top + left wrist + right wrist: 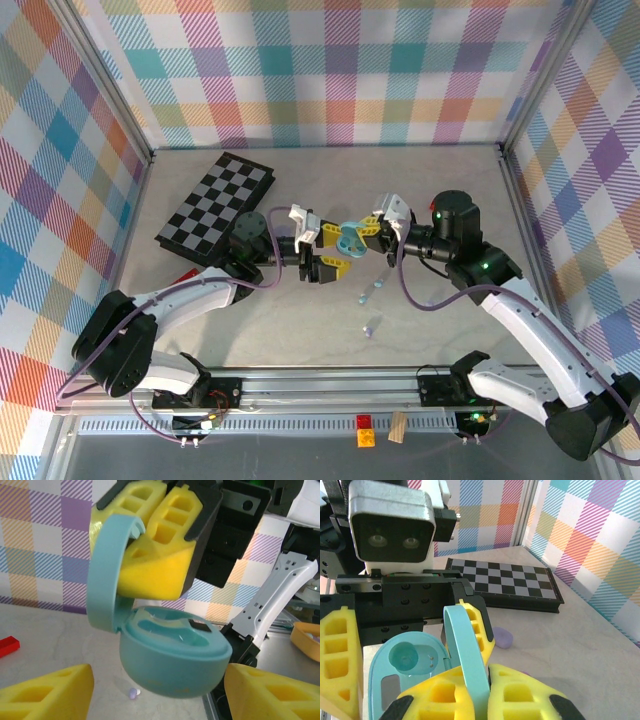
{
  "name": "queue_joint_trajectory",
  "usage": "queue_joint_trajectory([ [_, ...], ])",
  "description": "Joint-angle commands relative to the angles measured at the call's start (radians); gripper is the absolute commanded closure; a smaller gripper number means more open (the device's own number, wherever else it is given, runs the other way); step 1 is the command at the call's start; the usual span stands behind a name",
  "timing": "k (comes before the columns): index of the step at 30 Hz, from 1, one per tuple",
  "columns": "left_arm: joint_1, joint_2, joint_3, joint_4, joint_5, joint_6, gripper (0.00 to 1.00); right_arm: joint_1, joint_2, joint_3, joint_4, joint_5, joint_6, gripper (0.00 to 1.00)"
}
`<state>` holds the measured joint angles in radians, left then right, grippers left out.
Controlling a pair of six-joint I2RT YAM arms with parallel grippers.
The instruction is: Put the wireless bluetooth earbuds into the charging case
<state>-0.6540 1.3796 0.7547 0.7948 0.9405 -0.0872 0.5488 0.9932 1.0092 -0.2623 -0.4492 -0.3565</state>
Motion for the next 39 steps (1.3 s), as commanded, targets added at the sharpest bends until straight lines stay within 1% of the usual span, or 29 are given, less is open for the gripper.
queue_joint_trajectory([
  [1,-0.008,0.011,0.037,0.059,0.003,-0.018,0.35,-0.001,0.016,0.0,0.017,0.006,-0.021,1.0],
  [4,-0.007,0.015,0.04,0.07,0.004,-0.02,0.38,0.0,0.024,0.002,0.017,0.004,-0.022,1.0],
  [6,-0.008,0.017,0.043,0.068,0.007,-0.02,0.44,-0.001,0.027,0.002,0.017,0.004,-0.022,1.0],
  [9,-0.007,0.023,0.044,0.069,0.014,-0.02,0.47,-0.002,0.028,0.003,0.016,0.007,-0.022,1.0],
  [11,-0.007,0.026,0.046,0.069,0.016,-0.019,0.54,-0.002,0.027,0.006,0.014,0.009,-0.023,1.0],
  [12,-0.008,0.027,0.046,0.07,0.019,-0.019,0.55,0.0,0.026,0.005,0.014,0.009,-0.022,1.0],
  [16,-0.008,0.032,0.044,0.069,0.019,-0.02,0.56,-0.001,0.023,0.008,0.015,0.008,-0.017,1.0],
  [19,-0.009,0.033,0.046,0.067,0.021,-0.017,0.6,-0.002,0.021,0.008,0.017,0.006,-0.014,1.0],
  [25,-0.007,0.029,0.042,0.068,0.017,-0.007,0.63,-0.001,0.017,0.009,0.026,0.011,0.003,1.0],
  [26,-0.008,0.027,0.038,0.067,0.013,-0.002,0.63,-0.003,0.014,0.008,0.029,0.012,0.014,0.95],
  [27,-0.007,0.027,0.033,0.067,0.009,0.002,0.63,-0.001,0.011,0.008,0.032,0.012,0.024,0.87],
  [29,-0.005,0.026,0.025,0.067,-0.001,0.01,0.63,-0.003,-0.002,0.006,0.041,0.014,0.057,0.64],
  [31,0.001,0.024,0.016,0.074,-0.011,0.011,0.63,-0.003,-0.019,0.001,0.049,0.012,0.08,0.45],
  [33,0.013,0.02,0.001,0.087,-0.021,0.01,0.63,-0.003,-0.048,-0.016,0.063,0.016,0.112,0.31],
  [35,0.03,0.014,-0.012,0.094,-0.033,0.01,0.63,-0.004,-0.09,-0.044,0.084,0.033,0.156,0.22],
  [36,0.037,0.012,-0.016,0.095,-0.035,0.01,0.63,-0.004,-0.111,-0.059,0.094,0.041,0.174,0.21],
  [37,0.047,0.01,-0.021,0.098,-0.036,0.01,0.63,-0.004,-0.136,-0.078,0.104,0.052,0.194,0.17],
  [39,0.061,0.009,-0.03,0.11,-0.035,0.008,0.64,-0.006,-0.195,-0.125,0.127,0.074,0.228,0.16],
])
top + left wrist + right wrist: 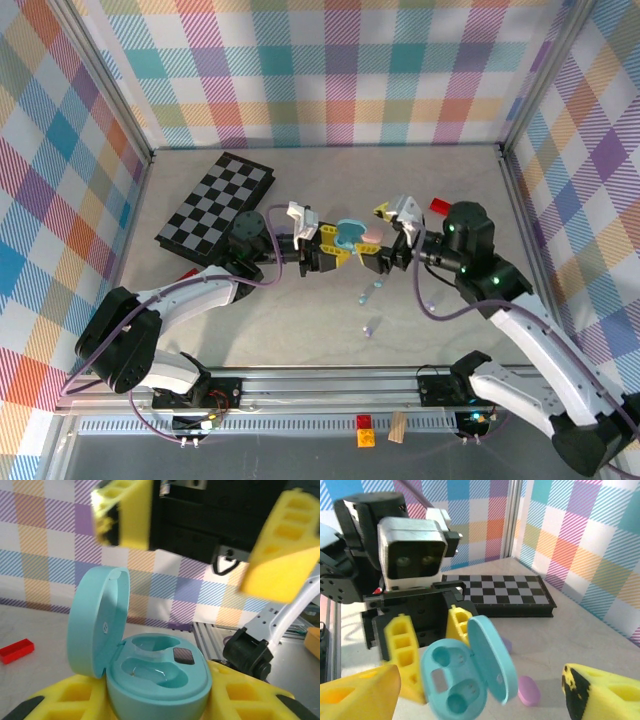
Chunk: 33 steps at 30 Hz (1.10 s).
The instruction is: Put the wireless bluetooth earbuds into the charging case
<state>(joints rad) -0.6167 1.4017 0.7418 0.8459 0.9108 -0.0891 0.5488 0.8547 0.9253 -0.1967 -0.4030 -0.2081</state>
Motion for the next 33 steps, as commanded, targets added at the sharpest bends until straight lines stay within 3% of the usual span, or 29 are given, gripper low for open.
queue_joint_trajectory([
  [1,0.034,-0.015,-0.022,0.066,-0.004,0.007,0.64,-0.009,-0.081,-0.066,0.066,0.051,0.102,0.13],
  [9,0.079,-0.007,-0.064,0.187,-0.022,-0.044,0.64,-0.052,-0.241,-0.31,0.094,0.42,0.547,0.17],
  [12,0.093,0.002,-0.076,0.232,-0.023,-0.074,0.64,-0.055,-0.218,-0.36,0.049,0.398,0.645,0.19],
  [15,0.105,0.001,-0.083,0.245,-0.025,-0.083,0.64,-0.055,-0.106,-0.342,-0.073,0.373,0.757,0.21],
  [19,0.118,-0.006,-0.089,0.244,-0.033,-0.081,0.64,-0.055,0.041,-0.366,-0.079,0.28,0.947,0.26],
  [27,0.123,-0.005,-0.096,0.247,-0.033,-0.078,0.64,-0.055,0.343,-0.315,-0.054,0.199,0.974,0.3],
  [33,0.123,-0.026,-0.105,0.239,-0.033,-0.069,0.64,-0.071,0.513,-0.188,-0.099,0.217,0.789,0.32],
])
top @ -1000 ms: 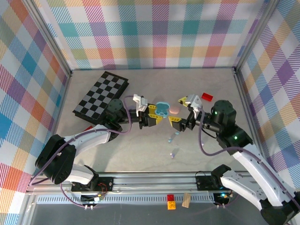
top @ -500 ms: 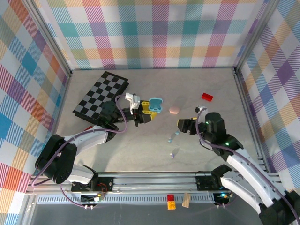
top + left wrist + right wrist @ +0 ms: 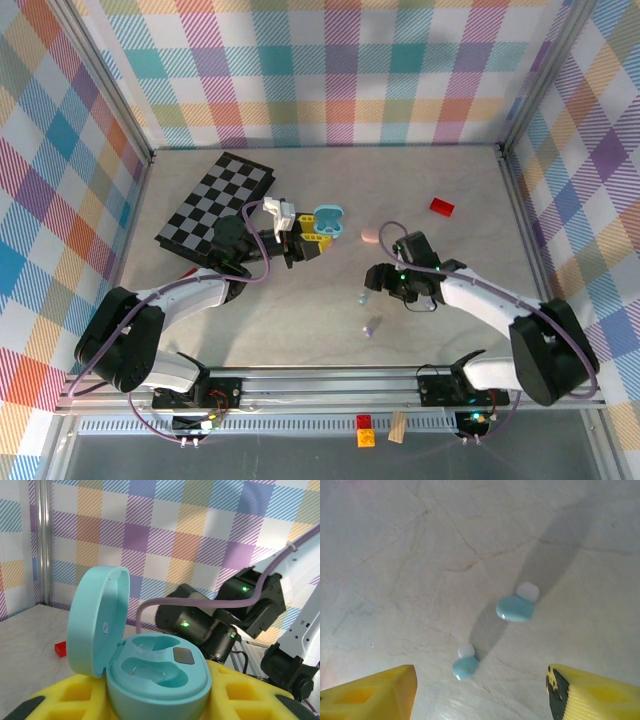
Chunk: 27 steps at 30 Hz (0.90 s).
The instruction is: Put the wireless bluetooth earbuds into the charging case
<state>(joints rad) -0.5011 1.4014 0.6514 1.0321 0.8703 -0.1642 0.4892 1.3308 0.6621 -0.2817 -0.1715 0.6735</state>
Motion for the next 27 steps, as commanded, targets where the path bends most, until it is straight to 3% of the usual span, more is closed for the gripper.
queue_joint_trajectory([
  [1,0.009,-0.033,-0.017,0.048,0.004,0.01,0.64,-0.017,0.062,0.093,-0.019,-0.014,-0.118,0.32],
  [13,0.041,-0.099,-0.039,-0.005,-0.025,0.049,0.64,-0.052,0.326,0.224,-0.017,-0.072,-0.247,0.34],
  [27,0.086,-0.119,-0.041,-0.034,-0.022,0.08,0.64,-0.05,0.25,0.117,-0.068,-0.164,-0.249,0.33],
])
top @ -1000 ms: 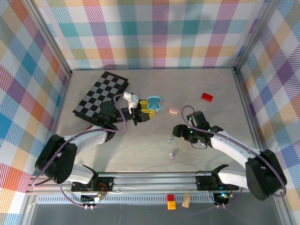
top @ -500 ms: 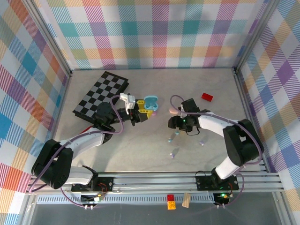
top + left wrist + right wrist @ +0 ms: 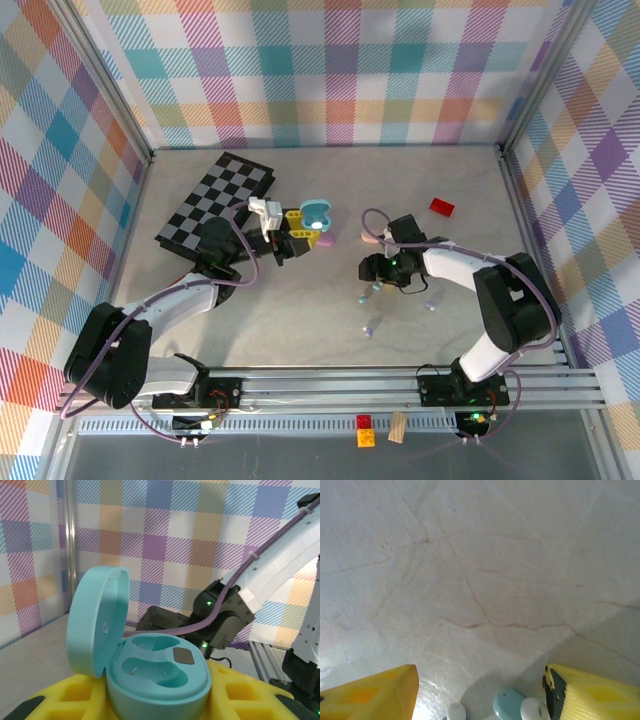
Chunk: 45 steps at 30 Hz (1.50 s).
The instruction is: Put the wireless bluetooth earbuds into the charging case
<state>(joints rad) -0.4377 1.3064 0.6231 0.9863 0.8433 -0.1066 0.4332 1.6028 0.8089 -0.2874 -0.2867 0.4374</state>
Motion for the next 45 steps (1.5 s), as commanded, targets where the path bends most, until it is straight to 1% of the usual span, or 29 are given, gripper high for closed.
queue_joint_trajectory([
  [1,0.028,-0.024,-0.014,0.02,0.002,0.02,0.64,0.006,-0.029,-0.036,-0.065,-0.051,-0.01,0.33],
  [8,0.037,-0.019,-0.022,0.055,-0.003,-0.001,0.64,0.007,-0.047,-0.037,-0.072,-0.033,0.001,0.31],
  [10,0.038,-0.022,-0.025,0.058,-0.009,-0.002,0.64,0.008,-0.061,-0.031,-0.088,0.001,0.004,0.3],
  [15,0.053,-0.025,-0.037,0.064,-0.047,0.007,0.64,0.028,-0.124,0.004,-0.166,0.172,-0.014,0.27],
  [18,0.09,-0.011,-0.055,0.102,-0.075,0.005,0.64,0.092,-0.144,0.042,-0.222,0.316,-0.02,0.26],
  [21,0.14,0.013,-0.067,0.16,-0.097,-0.027,0.65,0.187,-0.134,0.084,-0.284,0.5,-0.004,0.27],
  [25,0.207,0.018,-0.079,0.209,-0.118,-0.06,0.65,0.313,-0.074,0.155,-0.392,0.718,0.038,0.33],
  [28,0.247,0.008,-0.082,0.204,-0.128,-0.059,0.65,0.382,-0.009,0.21,-0.464,0.818,0.064,0.37],
  [32,0.279,0.002,-0.086,0.209,-0.14,-0.062,0.65,0.445,0.105,0.29,-0.555,0.919,0.078,0.44],
  [35,0.284,-0.004,-0.086,0.204,-0.137,-0.06,0.65,0.468,0.173,0.337,-0.601,0.956,0.084,0.51],
  [40,0.284,-0.01,-0.089,0.198,-0.127,-0.061,0.65,0.469,0.218,0.366,-0.605,0.963,0.076,0.62],
  [45,0.284,-0.011,-0.088,0.196,-0.121,-0.061,0.65,0.469,0.247,0.382,-0.608,0.963,0.064,0.67],
])
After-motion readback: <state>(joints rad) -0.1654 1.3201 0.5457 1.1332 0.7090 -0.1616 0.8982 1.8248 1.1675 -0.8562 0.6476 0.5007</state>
